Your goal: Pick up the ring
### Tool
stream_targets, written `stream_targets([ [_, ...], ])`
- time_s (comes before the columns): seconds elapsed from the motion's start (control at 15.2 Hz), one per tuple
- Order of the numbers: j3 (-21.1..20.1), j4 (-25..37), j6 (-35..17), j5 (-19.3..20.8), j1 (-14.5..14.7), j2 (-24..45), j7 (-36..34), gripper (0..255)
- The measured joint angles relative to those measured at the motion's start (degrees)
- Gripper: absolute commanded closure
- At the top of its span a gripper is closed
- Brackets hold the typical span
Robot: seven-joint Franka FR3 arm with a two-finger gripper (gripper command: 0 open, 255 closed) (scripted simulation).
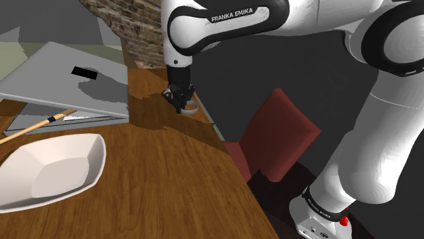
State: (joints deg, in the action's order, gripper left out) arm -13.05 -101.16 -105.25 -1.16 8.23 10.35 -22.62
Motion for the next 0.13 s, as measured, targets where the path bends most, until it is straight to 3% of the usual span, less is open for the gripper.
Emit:
stream_targets([
  [0.13,0.0,1.1,1.2,0.0,0.0,-0.1,0.0,255],
])
